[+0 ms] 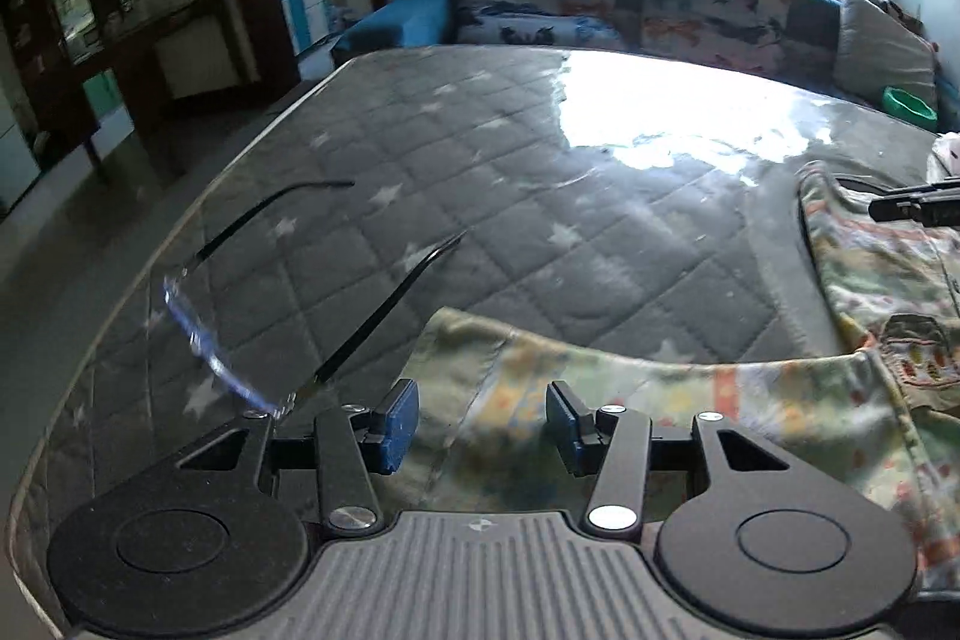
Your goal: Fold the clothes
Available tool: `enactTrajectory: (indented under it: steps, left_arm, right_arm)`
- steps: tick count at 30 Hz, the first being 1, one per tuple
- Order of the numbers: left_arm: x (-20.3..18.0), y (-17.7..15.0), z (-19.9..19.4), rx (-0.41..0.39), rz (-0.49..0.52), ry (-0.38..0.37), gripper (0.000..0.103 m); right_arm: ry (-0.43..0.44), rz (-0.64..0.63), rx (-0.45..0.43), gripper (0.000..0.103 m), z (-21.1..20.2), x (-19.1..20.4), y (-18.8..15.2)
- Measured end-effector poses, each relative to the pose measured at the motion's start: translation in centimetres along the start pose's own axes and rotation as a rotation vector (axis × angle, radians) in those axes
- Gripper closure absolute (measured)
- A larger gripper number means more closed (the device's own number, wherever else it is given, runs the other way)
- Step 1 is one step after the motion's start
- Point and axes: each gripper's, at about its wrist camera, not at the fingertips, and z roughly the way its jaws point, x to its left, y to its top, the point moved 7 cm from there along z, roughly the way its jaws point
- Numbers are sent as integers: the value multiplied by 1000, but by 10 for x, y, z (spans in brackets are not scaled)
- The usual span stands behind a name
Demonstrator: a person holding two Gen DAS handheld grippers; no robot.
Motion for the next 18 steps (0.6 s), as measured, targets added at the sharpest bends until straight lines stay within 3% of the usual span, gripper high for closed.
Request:
enactTrajectory:
  steps: [4, 6, 10, 18]
  left_arm:
    - [4, -7, 6, 14, -13, 13, 52]
    - [5, -7, 7, 5, -16, 24, 52]
    - [11, -8, 8, -12, -6, 62, 52]
    - [10, -12, 6, -46, 30, 106, 51]
  right_arm:
    - [-17, -64, 38, 63, 3, 14, -5]
    - [-12, -78, 35, 57, -6, 20, -7]
    - [65, -140, 33, 51, -34, 59, -29]
    - [219, -265, 29, 51, -90, 137, -74]
